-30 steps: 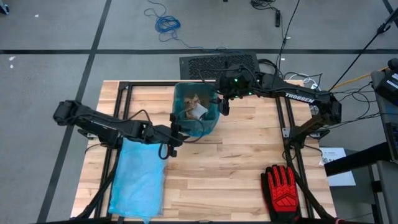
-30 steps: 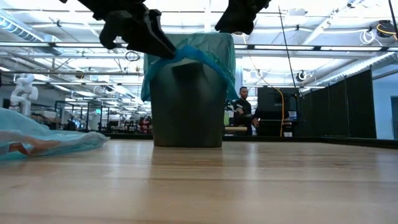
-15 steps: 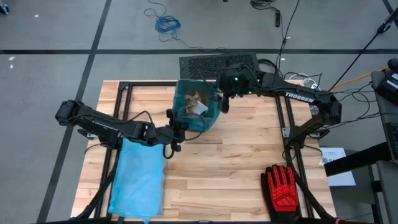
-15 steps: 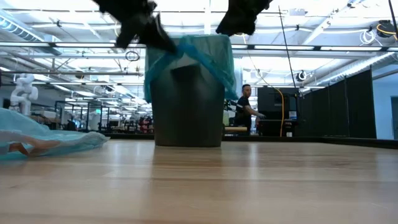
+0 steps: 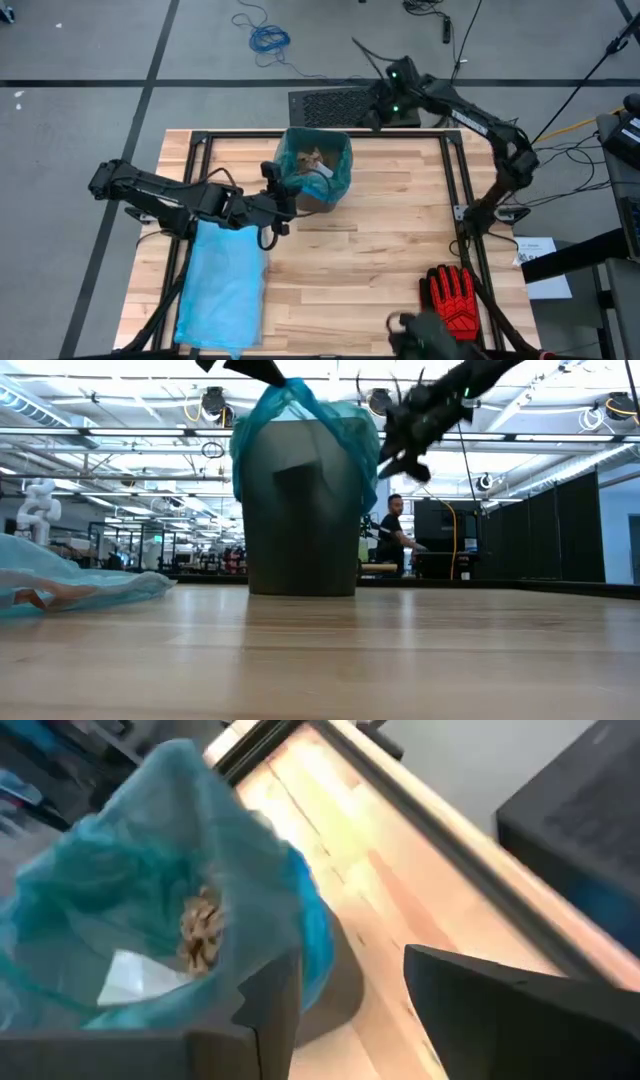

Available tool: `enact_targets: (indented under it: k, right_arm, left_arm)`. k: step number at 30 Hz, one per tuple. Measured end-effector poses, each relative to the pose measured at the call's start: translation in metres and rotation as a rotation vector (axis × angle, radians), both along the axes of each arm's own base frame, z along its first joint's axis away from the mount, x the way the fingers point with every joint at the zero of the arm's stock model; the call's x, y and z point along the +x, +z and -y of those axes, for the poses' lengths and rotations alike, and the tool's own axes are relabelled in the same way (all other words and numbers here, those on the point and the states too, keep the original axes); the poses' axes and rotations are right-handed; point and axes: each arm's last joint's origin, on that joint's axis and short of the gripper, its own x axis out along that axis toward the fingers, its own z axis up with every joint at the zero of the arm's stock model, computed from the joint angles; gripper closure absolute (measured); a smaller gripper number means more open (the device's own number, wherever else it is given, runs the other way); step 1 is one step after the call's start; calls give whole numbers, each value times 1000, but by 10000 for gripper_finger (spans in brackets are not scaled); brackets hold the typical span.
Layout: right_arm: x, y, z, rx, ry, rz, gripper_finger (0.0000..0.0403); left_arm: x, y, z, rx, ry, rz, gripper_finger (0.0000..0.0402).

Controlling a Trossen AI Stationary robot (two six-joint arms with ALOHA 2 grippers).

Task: Place trash/remove bag and relplace
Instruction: Remove the blue trash bag from the black trash bin

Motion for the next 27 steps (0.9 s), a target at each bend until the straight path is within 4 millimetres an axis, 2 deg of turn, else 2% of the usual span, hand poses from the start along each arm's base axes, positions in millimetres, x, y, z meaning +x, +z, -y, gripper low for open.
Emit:
enact_targets:
  k: [3,5,9,13,15,19,21,25,27]
  right_arm:
    - [1,-29,25,123,8,27,243]
    - [5,-48,35,233,82,87,248]
    - [23,-82,42,431,214,184,250]
    - [38,-99,46,487,239,217,250]
    - [45,-102,46,493,240,225,250]
    - [57,-96,41,452,278,261,263]
    - [62,-92,36,437,287,262,290]
    - [68,-83,26,381,333,279,381]
    - [69,-76,22,349,339,282,392]
  left_arm:
    - [-2,5,-2,35,41,-15,401]
    - [-4,8,-3,59,71,-23,401]
    - [-7,9,-6,102,121,-47,401]
    - [-7,9,-8,107,136,-48,401]
    - [-6,9,-10,107,143,-49,401]
    - [-6,9,-16,107,163,-51,401]
    - [-6,9,-18,109,173,-59,401]
    - [-7,7,-23,97,198,-66,401]
    - [-8,6,-25,74,223,-59,401]
